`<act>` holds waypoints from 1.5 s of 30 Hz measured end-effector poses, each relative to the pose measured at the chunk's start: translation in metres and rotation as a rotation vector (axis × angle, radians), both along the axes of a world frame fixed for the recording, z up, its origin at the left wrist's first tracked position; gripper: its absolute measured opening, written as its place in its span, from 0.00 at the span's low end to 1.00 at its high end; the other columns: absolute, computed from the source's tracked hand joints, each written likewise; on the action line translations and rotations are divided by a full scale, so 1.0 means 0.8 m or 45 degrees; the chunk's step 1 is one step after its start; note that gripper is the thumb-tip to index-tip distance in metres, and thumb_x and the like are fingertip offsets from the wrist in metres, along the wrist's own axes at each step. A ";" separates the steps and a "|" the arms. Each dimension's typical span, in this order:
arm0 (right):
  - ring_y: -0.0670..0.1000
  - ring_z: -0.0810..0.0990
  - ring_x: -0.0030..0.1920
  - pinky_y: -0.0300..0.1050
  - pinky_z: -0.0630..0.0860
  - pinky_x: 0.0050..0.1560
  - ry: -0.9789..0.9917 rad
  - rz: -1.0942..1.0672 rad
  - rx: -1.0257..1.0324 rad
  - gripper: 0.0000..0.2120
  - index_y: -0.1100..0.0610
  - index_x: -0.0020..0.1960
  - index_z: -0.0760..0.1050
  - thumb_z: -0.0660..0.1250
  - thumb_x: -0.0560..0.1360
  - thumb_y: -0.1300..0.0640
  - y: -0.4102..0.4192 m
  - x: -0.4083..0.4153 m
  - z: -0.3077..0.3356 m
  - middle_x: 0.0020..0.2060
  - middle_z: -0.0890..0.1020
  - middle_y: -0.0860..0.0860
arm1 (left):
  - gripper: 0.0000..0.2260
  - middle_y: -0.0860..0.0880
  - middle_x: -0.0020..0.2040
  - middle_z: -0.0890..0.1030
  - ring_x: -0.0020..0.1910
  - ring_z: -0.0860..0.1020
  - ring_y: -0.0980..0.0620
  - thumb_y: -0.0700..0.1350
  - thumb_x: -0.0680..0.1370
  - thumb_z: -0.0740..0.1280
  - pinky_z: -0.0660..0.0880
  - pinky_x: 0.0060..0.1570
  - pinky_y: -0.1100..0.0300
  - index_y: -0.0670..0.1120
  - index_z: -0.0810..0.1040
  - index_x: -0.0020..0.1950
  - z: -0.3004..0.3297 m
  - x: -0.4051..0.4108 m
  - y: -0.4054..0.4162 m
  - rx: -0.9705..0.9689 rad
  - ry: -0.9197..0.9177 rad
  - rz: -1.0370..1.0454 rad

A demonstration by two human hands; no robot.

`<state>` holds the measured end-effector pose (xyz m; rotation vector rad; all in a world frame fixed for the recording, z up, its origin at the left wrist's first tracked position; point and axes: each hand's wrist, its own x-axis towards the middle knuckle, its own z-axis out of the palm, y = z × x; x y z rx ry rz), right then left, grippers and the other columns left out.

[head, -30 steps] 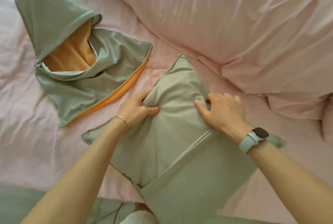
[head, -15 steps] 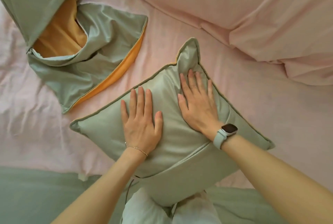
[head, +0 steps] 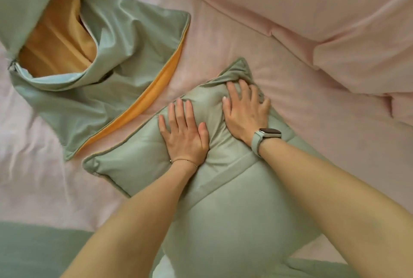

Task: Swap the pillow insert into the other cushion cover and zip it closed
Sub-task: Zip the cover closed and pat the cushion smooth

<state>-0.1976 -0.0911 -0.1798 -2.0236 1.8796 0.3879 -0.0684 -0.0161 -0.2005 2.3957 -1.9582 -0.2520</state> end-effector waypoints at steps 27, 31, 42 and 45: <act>0.63 0.74 0.62 0.62 0.65 0.65 -0.278 0.812 -0.253 0.21 0.62 0.62 0.75 0.55 0.75 0.55 0.121 0.006 0.146 0.58 0.79 0.61 | 0.15 0.45 0.57 0.81 0.57 0.78 0.44 0.49 0.76 0.62 0.68 0.60 0.49 0.42 0.80 0.57 0.140 0.058 0.110 -0.185 0.264 -0.237; 0.64 0.71 0.65 0.66 0.65 0.63 -0.166 0.891 0.208 0.26 0.56 0.67 0.71 0.48 0.74 0.50 0.128 -0.002 0.136 0.61 0.76 0.61 | 0.18 0.44 0.57 0.81 0.58 0.78 0.44 0.49 0.77 0.57 0.65 0.62 0.49 0.42 0.80 0.58 0.122 0.045 0.128 0.139 0.243 -0.396; 0.50 0.42 0.75 0.54 0.38 0.73 0.055 0.748 0.561 0.26 0.45 0.76 0.47 0.46 0.78 0.49 0.010 0.061 0.051 0.76 0.49 0.50 | 0.24 0.47 0.74 0.63 0.73 0.59 0.49 0.50 0.80 0.44 0.45 0.71 0.54 0.44 0.58 0.74 0.048 0.063 0.013 0.634 0.123 -0.308; 0.50 0.44 0.75 0.54 0.41 0.74 0.040 0.701 0.658 0.25 0.43 0.75 0.49 0.45 0.79 0.48 -0.028 0.080 0.059 0.76 0.50 0.49 | 0.25 0.50 0.75 0.61 0.73 0.57 0.53 0.52 0.80 0.41 0.48 0.71 0.55 0.47 0.57 0.75 0.055 0.074 -0.021 0.646 0.180 -0.232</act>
